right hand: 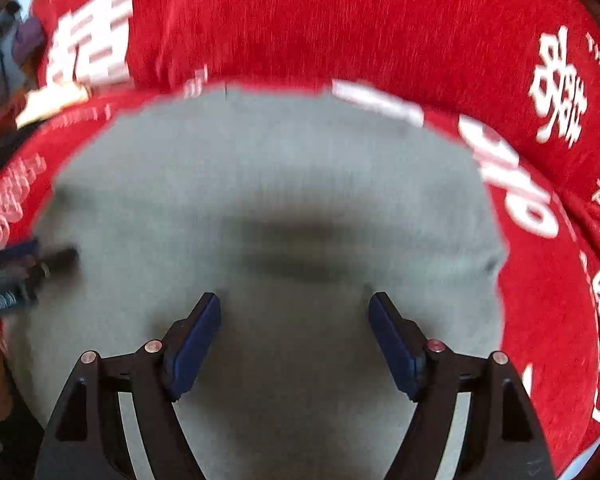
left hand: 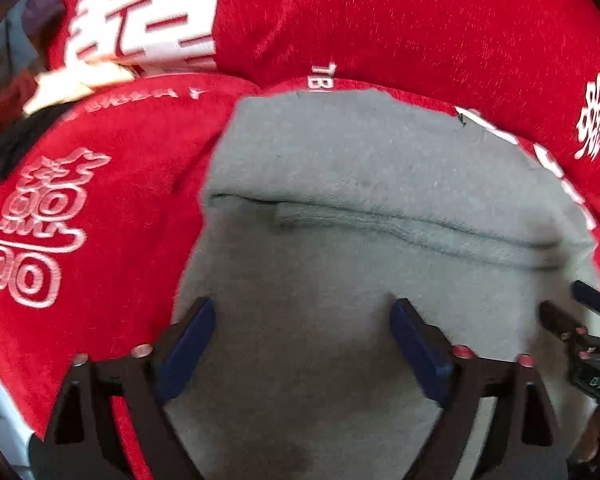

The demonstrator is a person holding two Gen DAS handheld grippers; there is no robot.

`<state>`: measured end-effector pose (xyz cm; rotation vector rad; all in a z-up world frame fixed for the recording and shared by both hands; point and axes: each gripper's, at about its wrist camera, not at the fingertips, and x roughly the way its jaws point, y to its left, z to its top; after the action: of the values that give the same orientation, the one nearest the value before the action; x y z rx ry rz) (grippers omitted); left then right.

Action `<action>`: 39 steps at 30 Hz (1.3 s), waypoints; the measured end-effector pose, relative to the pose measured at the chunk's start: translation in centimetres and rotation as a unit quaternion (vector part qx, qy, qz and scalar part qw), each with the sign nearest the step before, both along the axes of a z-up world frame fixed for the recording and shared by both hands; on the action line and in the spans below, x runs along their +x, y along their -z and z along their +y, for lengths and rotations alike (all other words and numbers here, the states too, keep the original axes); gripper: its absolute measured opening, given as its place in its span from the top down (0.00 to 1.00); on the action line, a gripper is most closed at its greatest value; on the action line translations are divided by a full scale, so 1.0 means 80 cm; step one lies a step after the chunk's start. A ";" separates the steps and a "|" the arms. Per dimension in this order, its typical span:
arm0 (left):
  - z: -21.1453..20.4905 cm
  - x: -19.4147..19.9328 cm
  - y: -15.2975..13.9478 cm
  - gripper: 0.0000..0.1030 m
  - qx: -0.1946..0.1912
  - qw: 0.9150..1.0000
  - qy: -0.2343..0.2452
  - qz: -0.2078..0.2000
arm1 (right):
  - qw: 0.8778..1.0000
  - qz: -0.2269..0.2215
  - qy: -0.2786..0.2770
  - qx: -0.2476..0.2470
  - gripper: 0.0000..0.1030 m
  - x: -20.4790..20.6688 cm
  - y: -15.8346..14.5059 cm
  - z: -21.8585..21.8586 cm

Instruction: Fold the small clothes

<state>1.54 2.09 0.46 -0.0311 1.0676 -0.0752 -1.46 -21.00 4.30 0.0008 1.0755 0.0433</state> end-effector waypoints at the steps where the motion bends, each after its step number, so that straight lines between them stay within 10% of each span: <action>1: 0.008 -0.009 0.003 0.01 -0.012 1.000 -0.005 0.006 | 1.000 0.004 0.000 0.002 0.20 -0.010 0.001 -0.003; 14: 0.034 -0.154 -0.012 0.01 0.054 0.991 0.121 -0.005 | 0.990 -0.032 -0.113 -0.081 0.15 -0.196 -0.003 -0.021; 19: -0.023 -0.191 -0.026 0.01 0.076 0.970 0.226 -0.056 | 0.966 -0.076 -0.230 -0.092 0.15 -0.204 -0.019 0.051; 22: -0.050 -0.183 0.024 0.00 0.157 0.955 0.252 0.004 | 0.949 -0.061 -0.279 -0.133 0.15 -0.195 0.007 0.090; 31: 0.069 -0.159 0.066 0.00 0.086 0.971 0.155 0.162 | 0.970 -0.042 -0.217 -0.104 0.04 -0.235 0.021 -0.024; 34: 0.082 -0.165 0.040 0.00 0.082 0.981 0.126 0.122 | 0.968 -0.021 -0.196 -0.156 0.03 -0.248 0.020 -0.033; 39: 0.053 -0.171 -0.008 0.00 0.049 0.986 0.150 0.047 | 0.979 -0.061 -0.171 -0.093 0.03 -0.243 -0.019 -0.035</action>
<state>-12.15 6.32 1.06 0.2171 1.1625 -0.2947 -20.92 -23.79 5.84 -0.3529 0.9428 0.2496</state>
